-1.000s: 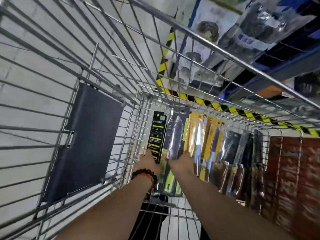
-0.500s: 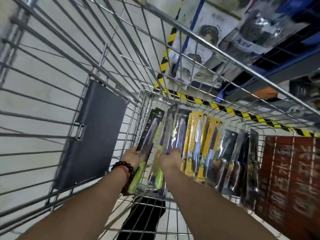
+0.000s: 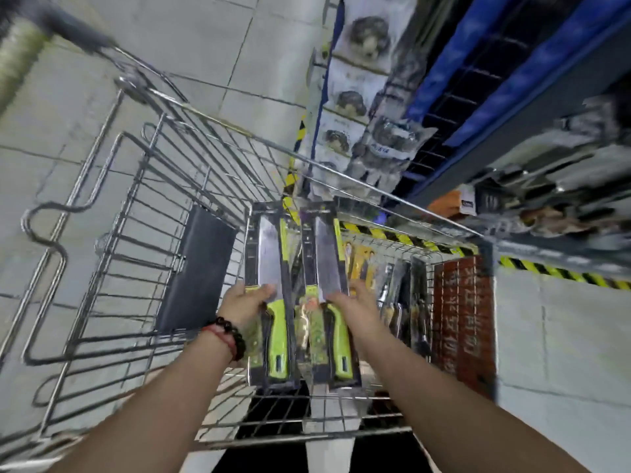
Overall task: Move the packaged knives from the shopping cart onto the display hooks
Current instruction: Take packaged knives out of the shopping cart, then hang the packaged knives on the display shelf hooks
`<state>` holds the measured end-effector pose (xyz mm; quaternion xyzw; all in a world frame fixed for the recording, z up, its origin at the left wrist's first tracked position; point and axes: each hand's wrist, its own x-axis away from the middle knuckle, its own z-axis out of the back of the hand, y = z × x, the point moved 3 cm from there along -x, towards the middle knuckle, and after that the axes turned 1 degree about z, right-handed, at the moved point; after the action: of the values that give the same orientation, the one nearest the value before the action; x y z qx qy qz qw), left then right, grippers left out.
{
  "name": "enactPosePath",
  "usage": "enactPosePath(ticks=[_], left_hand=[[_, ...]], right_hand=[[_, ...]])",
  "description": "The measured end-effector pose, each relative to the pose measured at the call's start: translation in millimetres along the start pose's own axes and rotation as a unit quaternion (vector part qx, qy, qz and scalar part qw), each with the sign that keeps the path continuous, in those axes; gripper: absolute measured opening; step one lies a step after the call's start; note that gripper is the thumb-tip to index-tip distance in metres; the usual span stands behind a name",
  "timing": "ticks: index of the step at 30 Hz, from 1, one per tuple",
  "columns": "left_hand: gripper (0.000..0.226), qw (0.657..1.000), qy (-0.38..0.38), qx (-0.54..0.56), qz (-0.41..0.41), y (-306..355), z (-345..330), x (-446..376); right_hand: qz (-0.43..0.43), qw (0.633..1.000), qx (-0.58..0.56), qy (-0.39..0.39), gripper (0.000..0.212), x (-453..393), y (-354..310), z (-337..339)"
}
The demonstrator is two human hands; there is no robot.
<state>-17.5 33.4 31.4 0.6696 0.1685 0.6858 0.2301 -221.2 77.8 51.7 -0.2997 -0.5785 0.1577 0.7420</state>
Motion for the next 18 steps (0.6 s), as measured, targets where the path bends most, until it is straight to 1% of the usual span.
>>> enactPosePath(ticks=[1, 4, 5, 7, 9, 10, 11, 12, 13, 16, 17, 18], left_hand=[[0.118, 1.000, -0.011, 0.000, -0.010, 16.8, -7.1, 24.4], [0.096, 0.998, -0.019, -0.024, -0.049, 38.7, -27.8, 68.7], [0.096, 0.997, -0.026, -0.042, -0.059, 42.6, -36.3, 79.4], [0.105, 0.994, -0.052, -0.043, -0.081, 50.7, -61.0, 103.7], [0.105, 0.989, -0.077, -0.032, -0.126, 60.0, -91.0, 136.8], [0.100, 0.985, -0.093, -0.023, -0.142, 64.1, -109.1, 156.9], [0.088, 0.983, -0.107, -0.011, -0.152, 64.3, -129.8, 169.2], [0.073, 0.979, -0.119, -0.015, -0.167, 65.4, -150.5, 188.2], [0.066, 0.972, -0.124, -0.028, -0.196, 67.2, -169.3, 204.4], [0.086, 0.963, -0.149, -0.044, -0.218, 68.5, -229.1, 250.4], [0.084, 0.960, -0.144, -0.038, -0.237, 66.4, -248.6, 263.4], [0.074, 0.952, -0.163, -0.021, -0.257, 64.6, -269.6, 280.1]], right_hand=[[0.019, 1.000, -0.009, 0.007, 0.065, 10.3, -2.6, 10.5], [0.081, 0.995, -0.040, 0.030, 0.077, 50.6, -20.7, 42.2], [0.095, 0.993, -0.060, 0.034, 0.076, 62.2, -24.8, 54.6], [0.126, 0.988, -0.078, 0.048, 0.065, 86.7, -32.9, 84.8], [0.159, 0.983, -0.072, 0.057, 0.043, 108.8, -37.7, 118.8], [0.182, 0.979, -0.073, 0.063, 0.031, 122.7, -40.2, 138.2], [0.202, 0.974, -0.080, 0.068, 0.023, 132.5, -39.6, 158.7], [0.218, 0.969, -0.086, 0.074, 0.020, 146.7, -40.7, 179.1], [0.222, 0.967, -0.092, 0.084, 0.019, 156.1, -37.7, 199.9], [0.249, 0.956, -0.118, 0.104, 0.019, 191.3, -32.0, 263.4], [0.257, 0.952, -0.127, 0.110, 0.022, 200.8, -27.8, 285.6], [0.267, 0.947, -0.133, 0.116, 0.024, 212.2, -24.6, 306.8]])
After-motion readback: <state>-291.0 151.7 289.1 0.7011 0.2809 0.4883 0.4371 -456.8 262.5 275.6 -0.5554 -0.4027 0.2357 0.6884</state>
